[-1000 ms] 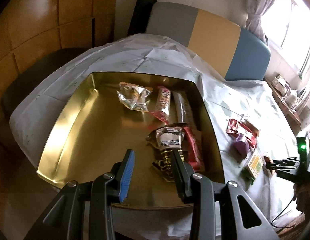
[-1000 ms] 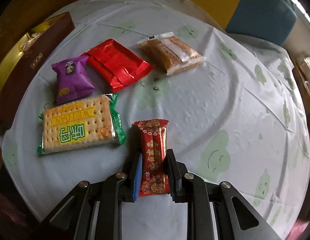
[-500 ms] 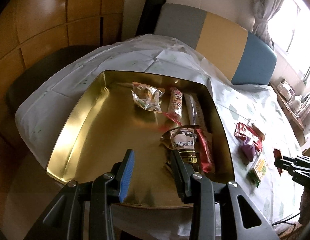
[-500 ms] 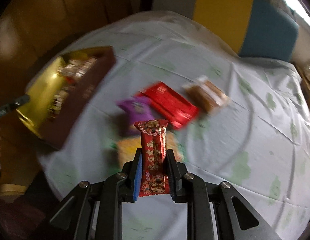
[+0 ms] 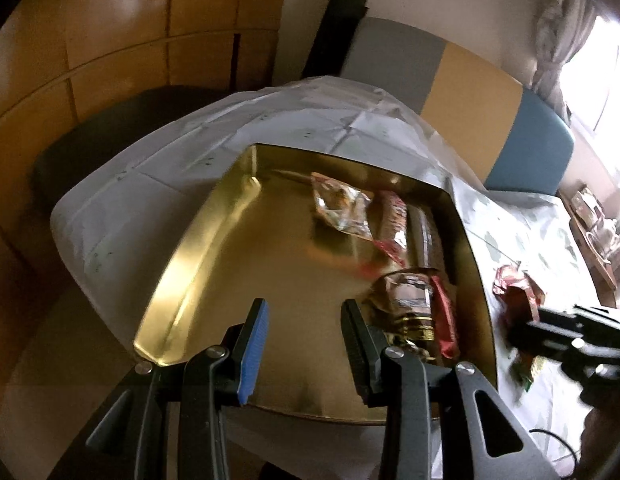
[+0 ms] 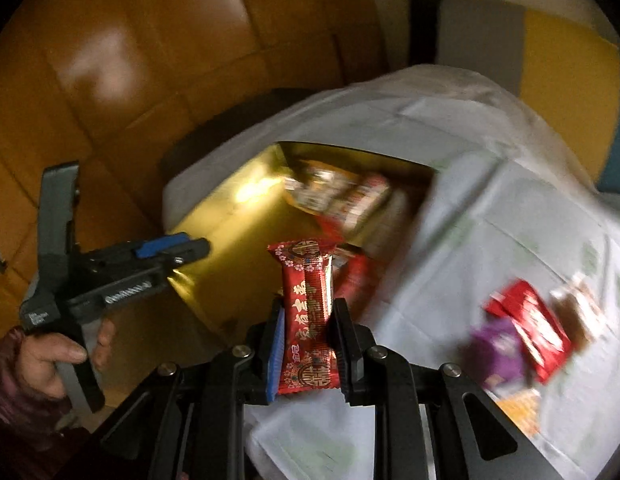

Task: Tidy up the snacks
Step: 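Carry the red candy bar into the gold tray and open the right gripper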

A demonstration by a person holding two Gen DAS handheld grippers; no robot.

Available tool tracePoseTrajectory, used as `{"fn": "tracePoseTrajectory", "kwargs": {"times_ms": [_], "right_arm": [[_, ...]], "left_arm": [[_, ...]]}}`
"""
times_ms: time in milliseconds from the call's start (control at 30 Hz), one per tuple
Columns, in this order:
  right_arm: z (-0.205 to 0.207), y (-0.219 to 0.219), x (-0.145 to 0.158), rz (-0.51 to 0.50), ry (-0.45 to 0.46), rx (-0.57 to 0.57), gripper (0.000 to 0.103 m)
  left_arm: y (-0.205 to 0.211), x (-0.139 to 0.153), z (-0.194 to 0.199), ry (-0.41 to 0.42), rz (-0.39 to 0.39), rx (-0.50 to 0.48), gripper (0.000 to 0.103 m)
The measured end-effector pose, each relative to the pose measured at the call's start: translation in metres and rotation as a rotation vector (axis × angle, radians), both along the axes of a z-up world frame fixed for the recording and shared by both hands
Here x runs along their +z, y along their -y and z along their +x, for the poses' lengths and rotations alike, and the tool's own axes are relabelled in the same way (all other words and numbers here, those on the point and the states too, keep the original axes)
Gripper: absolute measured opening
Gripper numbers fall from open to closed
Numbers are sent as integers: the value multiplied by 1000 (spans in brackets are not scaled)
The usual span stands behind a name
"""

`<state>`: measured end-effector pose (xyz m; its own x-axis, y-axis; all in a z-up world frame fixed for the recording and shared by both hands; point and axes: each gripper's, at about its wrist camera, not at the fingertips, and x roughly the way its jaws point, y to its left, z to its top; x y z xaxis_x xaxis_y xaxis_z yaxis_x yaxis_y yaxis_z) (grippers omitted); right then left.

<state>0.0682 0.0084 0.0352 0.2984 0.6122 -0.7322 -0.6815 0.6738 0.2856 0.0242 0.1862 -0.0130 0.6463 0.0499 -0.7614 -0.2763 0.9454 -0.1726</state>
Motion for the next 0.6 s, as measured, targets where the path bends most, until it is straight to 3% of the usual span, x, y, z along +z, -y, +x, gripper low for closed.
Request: {"fn": "tracePoseTrajectory", "kwargs": {"times_ms": [233, 367, 600], "right_arm": [[2, -58, -42, -52, -67, 118, 26], [4, -68, -63, -92, -97, 115, 26], [2, -58, -54, -83, -58, 78, 26]], "left_arm": [[-10, -9, -4, -25, -3, 23, 38], [-8, -12, -5, -31, -3, 10, 38], [4, -12, -3, -35, -1, -18, 38]]}}
